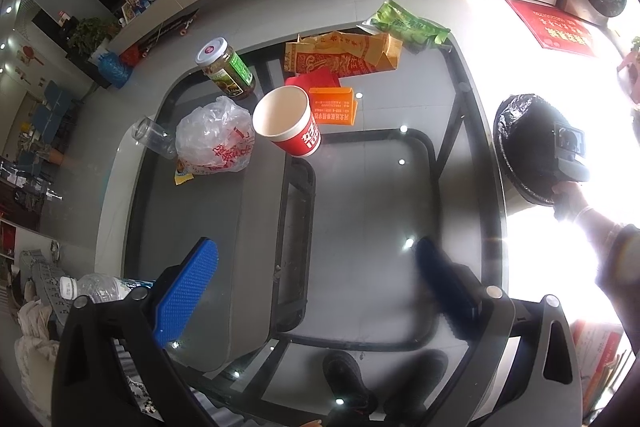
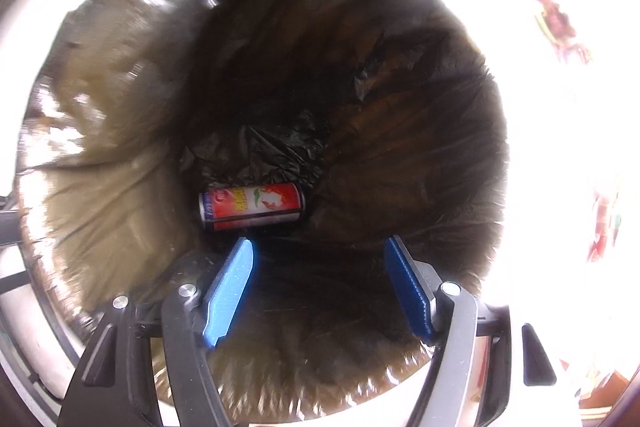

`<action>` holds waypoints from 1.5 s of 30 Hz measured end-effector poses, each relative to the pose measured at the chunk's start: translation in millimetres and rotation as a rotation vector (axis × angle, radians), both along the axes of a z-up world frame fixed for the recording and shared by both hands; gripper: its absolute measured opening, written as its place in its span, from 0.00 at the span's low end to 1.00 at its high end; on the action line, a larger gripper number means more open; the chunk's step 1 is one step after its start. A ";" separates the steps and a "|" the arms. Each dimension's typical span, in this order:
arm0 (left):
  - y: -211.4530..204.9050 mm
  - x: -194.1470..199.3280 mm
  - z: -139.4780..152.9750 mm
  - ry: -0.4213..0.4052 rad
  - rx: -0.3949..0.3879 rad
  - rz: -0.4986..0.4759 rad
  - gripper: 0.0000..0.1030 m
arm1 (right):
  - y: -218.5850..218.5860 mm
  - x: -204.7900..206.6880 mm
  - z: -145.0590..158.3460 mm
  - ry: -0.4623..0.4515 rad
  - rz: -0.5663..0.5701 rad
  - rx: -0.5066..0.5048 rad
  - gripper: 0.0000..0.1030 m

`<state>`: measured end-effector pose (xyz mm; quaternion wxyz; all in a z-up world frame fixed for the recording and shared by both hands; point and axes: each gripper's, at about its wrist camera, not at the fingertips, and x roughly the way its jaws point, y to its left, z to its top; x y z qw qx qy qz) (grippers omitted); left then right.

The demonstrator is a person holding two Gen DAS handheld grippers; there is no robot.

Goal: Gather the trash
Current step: 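Raise the open right gripper out of the bin back toward the table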

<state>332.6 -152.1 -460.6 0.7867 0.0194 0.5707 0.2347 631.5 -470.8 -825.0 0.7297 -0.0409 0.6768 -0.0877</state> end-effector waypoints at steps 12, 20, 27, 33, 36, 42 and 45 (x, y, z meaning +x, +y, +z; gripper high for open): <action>2.1 7.4 15.4 -0.027 0.001 0.006 0.94 | 33.9 -59.5 131.1 -0.237 0.200 0.136 0.72; 13.1 9.1 18.9 -0.031 -0.010 0.025 0.94 | 64.2 -114.2 222.4 -0.342 0.350 0.226 0.79; 29.9 12.2 12.8 -0.029 -0.011 0.067 0.94 | 104.1 -168.4 276.5 -0.381 0.482 0.251 0.82; 45.4 15.0 8.2 -0.027 -0.016 0.104 0.94 | 122.2 -210.3 305.4 -0.386 0.542 0.281 0.82; 50.7 15.7 5.7 -0.025 -0.014 0.112 0.94 | 127.3 -221.4 309.5 -0.377 0.553 0.288 0.82; 57.8 15.9 4.7 -0.029 -0.006 0.115 0.94 | 118.2 -226.4 313.6 -0.360 0.519 0.292 0.82; 59.3 16.2 3.0 -0.029 -0.009 0.116 0.94 | 113.7 -230.8 316.1 -0.356 0.507 0.284 0.82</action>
